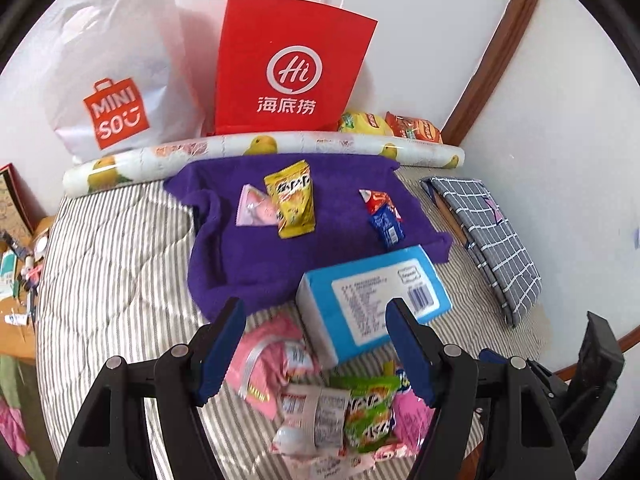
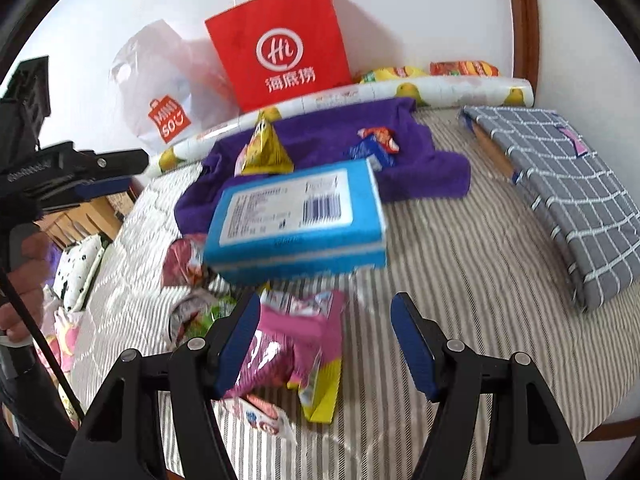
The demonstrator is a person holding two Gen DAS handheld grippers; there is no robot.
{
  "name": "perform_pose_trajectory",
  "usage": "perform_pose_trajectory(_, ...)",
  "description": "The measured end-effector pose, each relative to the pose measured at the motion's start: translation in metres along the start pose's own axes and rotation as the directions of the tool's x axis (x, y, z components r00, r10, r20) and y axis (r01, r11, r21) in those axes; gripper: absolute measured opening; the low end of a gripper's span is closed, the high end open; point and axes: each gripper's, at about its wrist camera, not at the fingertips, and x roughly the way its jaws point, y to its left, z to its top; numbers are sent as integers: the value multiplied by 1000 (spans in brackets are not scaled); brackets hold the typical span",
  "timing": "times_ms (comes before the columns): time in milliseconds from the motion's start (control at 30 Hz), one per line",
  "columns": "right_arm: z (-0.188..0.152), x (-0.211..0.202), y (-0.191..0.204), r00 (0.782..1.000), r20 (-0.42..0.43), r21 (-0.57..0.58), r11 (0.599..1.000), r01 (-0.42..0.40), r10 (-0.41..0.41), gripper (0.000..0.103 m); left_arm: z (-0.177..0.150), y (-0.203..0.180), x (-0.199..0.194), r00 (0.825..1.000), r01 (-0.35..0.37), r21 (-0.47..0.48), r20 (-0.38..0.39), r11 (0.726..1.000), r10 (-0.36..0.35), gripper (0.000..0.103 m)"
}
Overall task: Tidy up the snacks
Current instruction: 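Withdraw both grippers from the towel back toward the snack pile, then grasp the pink snack bag with the right gripper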
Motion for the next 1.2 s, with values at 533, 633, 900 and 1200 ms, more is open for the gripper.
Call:
perform_pose_trajectory(533,-20,24,16,999,-46,21,999,-28,29,68,-39,25,-15,1000,-11,-56,-22,998,10,71)
perform_pose_trajectory(633,-20,26,22,997,-56,13,999,-48,48,68,-42,25,-16,1000,0,-60,-26,998,-2,71)
perform_pose_trajectory(900,-26,30,39,997,-68,-38,999,-33,31,66,-49,28,-18,999,0,-71,-34,998,-3,71)
perform_pose_trajectory(1200,-26,17,32,998,-40,-30,999,-45,44,61,-56,36,-17,999,-4,-84,-42,996,1,71)
